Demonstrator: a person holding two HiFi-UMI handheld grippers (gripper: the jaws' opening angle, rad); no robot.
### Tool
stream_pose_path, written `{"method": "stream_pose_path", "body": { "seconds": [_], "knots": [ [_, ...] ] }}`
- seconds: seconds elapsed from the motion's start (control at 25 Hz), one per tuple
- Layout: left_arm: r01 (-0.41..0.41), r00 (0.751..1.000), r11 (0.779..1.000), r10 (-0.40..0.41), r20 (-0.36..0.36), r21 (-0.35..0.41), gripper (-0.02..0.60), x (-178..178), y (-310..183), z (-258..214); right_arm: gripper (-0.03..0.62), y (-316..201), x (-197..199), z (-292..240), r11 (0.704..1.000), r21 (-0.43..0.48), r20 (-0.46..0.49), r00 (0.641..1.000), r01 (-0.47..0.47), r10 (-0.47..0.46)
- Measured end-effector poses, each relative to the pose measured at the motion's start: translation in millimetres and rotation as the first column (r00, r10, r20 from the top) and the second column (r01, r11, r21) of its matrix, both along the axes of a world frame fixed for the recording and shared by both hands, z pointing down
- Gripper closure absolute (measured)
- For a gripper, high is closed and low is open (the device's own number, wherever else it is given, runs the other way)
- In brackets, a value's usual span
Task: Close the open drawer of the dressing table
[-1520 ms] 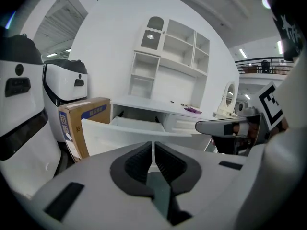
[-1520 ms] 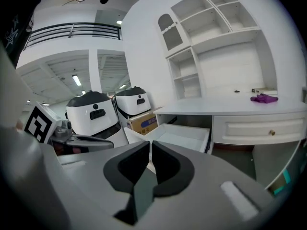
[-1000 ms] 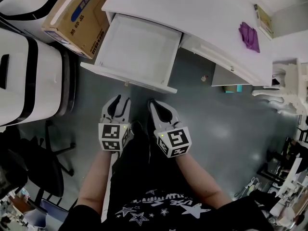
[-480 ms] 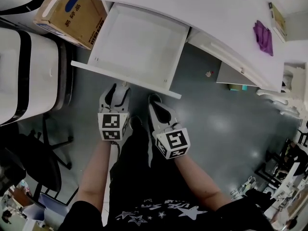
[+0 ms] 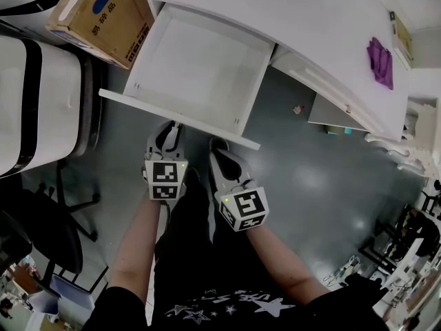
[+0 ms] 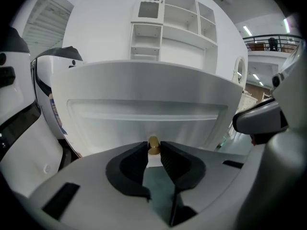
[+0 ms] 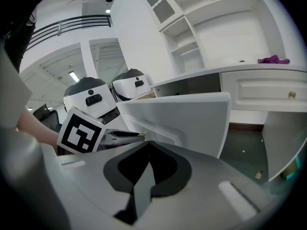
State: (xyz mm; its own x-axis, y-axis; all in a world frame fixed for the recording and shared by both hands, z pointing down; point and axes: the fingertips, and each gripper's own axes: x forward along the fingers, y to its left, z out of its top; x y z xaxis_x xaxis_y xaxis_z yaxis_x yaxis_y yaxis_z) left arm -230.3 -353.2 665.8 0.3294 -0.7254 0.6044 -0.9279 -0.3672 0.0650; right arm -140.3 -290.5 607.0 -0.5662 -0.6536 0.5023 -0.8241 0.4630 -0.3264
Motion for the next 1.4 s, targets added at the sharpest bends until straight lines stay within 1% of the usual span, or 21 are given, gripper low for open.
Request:
{"method": "stream_pose_path", "body": {
  "seconds": [0.04,0.16,0.28,0.52,1.08,1.24,1.4],
  "knots": [
    [-0.003,1.000,1.000,0.003,0.002,0.003,0.500,1,-1,0,0.591,-1,-1,0,1.000,0.000,0.000,1.000,0.001,-0.001],
    [-0.008,1.000,1.000,0.008,0.001,-0.002,0.502,1,-2,1,0.591,-2,-3,0,1.000,-0.002,0.000,1.000,0.003,-0.003],
    [-0.014,1.000,1.000,0.014,-0.010,-0.027,0.505,1,-5,2,0.591,-3,-3,0,1.000,-0.005,0.000,1.000,0.007,-0.007],
    [-0.018,1.000,0.999,0.018,0.000,-0.049,0.506,6,-21,1,0.591,-11,4,0,1.000,-0.009,-0.003,1.000,0.001,-0.001],
    [0.013,1.000,0.999,-0.012,0.006,-0.036,0.506,24,-75,0,0.591,-66,46,1,0.998,0.009,0.007,0.998,-0.056,0.056],
    [0.019,1.000,0.999,-0.019,0.012,-0.041,0.506,29,-94,2,0.591,-79,56,2,0.998,0.011,0.009,0.998,-0.061,0.061],
    [0.015,1.000,1.000,-0.014,0.018,-0.026,0.506,36,-117,-1,0.591,-89,65,2,0.998,0.011,0.006,0.998,-0.059,0.059]
  ]
}}
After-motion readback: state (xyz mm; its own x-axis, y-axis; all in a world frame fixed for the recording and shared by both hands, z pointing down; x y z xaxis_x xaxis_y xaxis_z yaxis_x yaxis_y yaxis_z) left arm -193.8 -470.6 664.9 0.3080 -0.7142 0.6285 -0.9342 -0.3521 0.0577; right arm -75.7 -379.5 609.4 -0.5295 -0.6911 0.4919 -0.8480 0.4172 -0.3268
